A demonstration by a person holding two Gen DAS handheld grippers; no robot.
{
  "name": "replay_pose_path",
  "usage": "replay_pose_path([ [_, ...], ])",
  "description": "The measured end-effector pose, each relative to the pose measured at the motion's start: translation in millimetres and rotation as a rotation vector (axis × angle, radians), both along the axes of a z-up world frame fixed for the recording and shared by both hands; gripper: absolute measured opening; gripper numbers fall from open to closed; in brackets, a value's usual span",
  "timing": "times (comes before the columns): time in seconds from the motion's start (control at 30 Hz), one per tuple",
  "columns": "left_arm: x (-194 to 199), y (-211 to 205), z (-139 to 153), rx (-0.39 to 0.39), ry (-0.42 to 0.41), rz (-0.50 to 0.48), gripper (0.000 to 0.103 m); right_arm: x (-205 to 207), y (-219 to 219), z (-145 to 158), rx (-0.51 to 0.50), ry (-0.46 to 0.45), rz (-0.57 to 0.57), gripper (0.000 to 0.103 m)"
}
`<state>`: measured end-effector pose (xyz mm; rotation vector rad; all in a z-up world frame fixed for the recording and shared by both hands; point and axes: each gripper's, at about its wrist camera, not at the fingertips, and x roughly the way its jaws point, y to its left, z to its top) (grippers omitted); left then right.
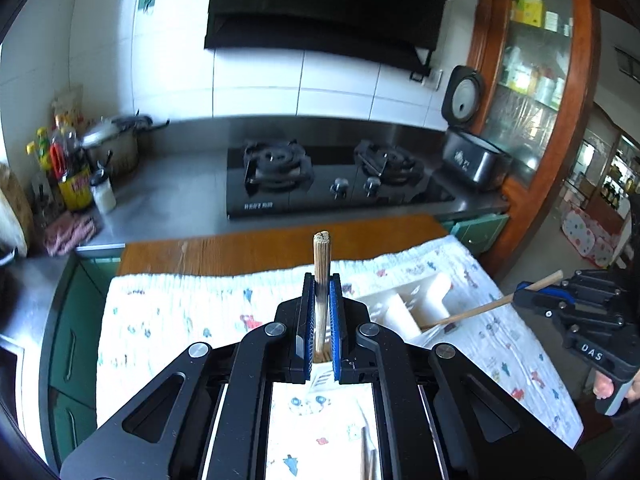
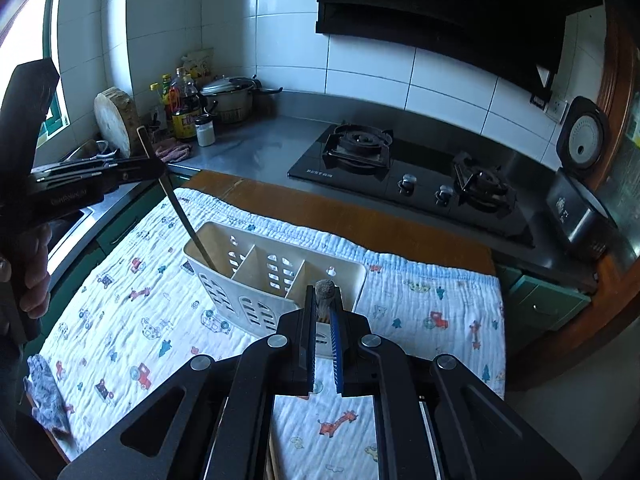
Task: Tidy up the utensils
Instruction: 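Lift the left tool's chopstick into the white holder and open while the right tool does likewise, then lower the left tool onto the next chopstick and close while the right tool grasps one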
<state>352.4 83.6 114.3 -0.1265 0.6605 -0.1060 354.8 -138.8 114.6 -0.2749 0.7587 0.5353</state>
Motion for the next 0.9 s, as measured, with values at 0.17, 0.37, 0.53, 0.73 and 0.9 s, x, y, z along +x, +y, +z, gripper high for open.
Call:
replay_pose_path([
  [0.17,1,5,-16,0.000,0.030,0.017,0.007,5,0,-9,0.011,0.022,-0.006,0.008],
  [0.37,-11,4,-6,0.012,-0.003,0.017,0.030,1,-6,-3,0.036,-0.019,-0.020,0.026],
  [0.53,-43,0,15,0.020,-0.060,0.033,0.050,-28,-28,19,0.080,-0.101,-0.043,0.035],
  [0.73,-105,-11,17,0.029,-0.105,0.012,0.051,-92,-53,15,0.116,-0.145,-0.023,0.039],
  [0.9,-161,-19,-12,0.008,-0.100,-0.002,0.052,-144,-73,-25,0.129,-0.107,0.000,0.039],
])
